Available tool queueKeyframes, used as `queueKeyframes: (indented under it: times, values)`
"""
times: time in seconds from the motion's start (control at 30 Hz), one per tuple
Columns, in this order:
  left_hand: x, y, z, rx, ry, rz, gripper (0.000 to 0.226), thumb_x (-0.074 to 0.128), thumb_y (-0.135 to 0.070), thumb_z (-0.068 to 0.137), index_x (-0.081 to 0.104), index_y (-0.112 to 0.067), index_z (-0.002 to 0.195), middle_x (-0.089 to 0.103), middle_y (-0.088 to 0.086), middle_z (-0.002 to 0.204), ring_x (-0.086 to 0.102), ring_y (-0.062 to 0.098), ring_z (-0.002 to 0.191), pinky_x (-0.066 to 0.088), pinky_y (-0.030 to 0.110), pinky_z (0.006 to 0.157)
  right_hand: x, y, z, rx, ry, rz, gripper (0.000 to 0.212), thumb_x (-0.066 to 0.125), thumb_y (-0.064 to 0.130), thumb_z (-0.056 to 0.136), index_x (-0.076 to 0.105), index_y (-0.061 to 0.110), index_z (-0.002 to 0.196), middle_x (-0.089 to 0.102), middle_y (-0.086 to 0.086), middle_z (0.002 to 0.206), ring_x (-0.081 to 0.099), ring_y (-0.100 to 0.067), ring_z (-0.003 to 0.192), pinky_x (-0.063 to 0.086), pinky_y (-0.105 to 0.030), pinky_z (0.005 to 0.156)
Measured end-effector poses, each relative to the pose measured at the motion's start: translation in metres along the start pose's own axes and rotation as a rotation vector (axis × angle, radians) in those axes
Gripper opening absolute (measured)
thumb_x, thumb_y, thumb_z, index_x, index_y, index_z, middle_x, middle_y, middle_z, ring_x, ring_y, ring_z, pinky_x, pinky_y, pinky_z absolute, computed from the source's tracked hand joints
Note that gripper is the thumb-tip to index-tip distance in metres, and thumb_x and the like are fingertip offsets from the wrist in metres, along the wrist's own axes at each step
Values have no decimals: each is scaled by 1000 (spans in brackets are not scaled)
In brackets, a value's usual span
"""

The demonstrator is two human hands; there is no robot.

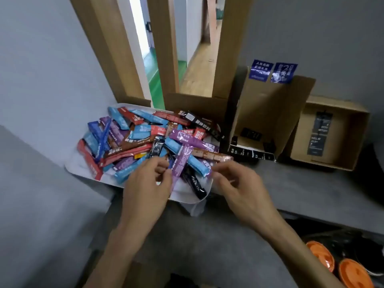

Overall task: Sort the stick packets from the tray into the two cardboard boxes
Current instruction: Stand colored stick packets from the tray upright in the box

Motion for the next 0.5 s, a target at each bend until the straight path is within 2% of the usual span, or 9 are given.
queueKeyframes:
  times: [0.07, 0.13, 0.2, 0.27, 0.33, 0.4, 0.43, 0.5]
  values:
    - [-2, 9, 13, 21, -1, 120, 8, 68, -24, 90, 62, -28, 93, 61, -14, 82, 55, 4, 70, 51, 30, 62, 15, 7, 25, -9, -56, -85, 11, 59, 27, 97, 67, 31, 105, 62, 23, 87, 57, 15, 89, 50, -8, 67]
    - [4, 17, 19, 20, 54, 173, 17, 70, -32, 89, 59, -28, 102, 57, -15, 91, 55, 6, 78, 52, 31, 67, 30, 7, 42, 20, -107, -142, 13, 61, 26, 96, 68, 28, 107, 61, 22, 84, 60, 9, 83, 52, -11, 65]
    - [15, 21, 19, 32, 135, 185, 30, 70, -39, 88, 56, -28, 111, 57, -12, 101, 59, 13, 89, 52, 33, 73, 42, 0, 49, 71, -122, -226, 12, 62, 28, 96, 67, 30, 107, 59, 23, 84, 63, 0, 78, 58, -22, 68]
    - [22, 23, 22, 41, 170, 267, 36, 68, -41, 89, 54, -25, 118, 60, -8, 107, 62, 19, 97, 43, 29, 71, 46, -8, 55, 101, -137, -343, 13, 62, 31, 95, 66, 30, 107, 63, 19, 92, 65, -7, 82, 60, -37, 74]
    - [22, 22, 26, 61, 158, 308, 27, 65, -38, 91, 56, -24, 112, 61, -7, 102, 62, 21, 96, 35, 28, 68, 48, -7, 60, 106, -149, -439, 18, 62, 32, 93, 65, 30, 111, 66, 9, 105, 65, -15, 90, 58, -43, 77]
    - [15, 20, 28, 84, 131, 257, 13, 63, -34, 92, 54, -25, 93, 54, -10, 87, 59, 20, 86, 31, 27, 62, 51, -6, 63, 110, -146, -470, 19, 63, 34, 91, 65, 30, 110, 66, 7, 109, 65, -18, 93, 57, -42, 78]
    - [9, 20, 29, 79, 110, 225, 17, 62, -33, 92, 49, -26, 85, 50, -12, 83, 55, 17, 79, 28, 26, 58, 51, -6, 64, 109, -146, -473, 19, 63, 35, 91, 65, 30, 109, 65, 7, 107, 64, -18, 92, 56, -41, 77]
    - [-7, 23, 31, 70, 45, 149, 19, 59, -29, 93, 44, -27, 82, 49, -11, 82, 49, 13, 76, 30, 24, 58, 48, -6, 63, 112, -143, -459, 16, 64, 37, 91, 65, 30, 105, 65, 9, 103, 63, -17, 87, 55, -39, 74]
Point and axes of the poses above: each hand's wrist, its own z-axis towards the middle knuckle, its own x-axis out of the palm, y = z × x, the point moved 4 cm from there along z, towards the middle knuckle
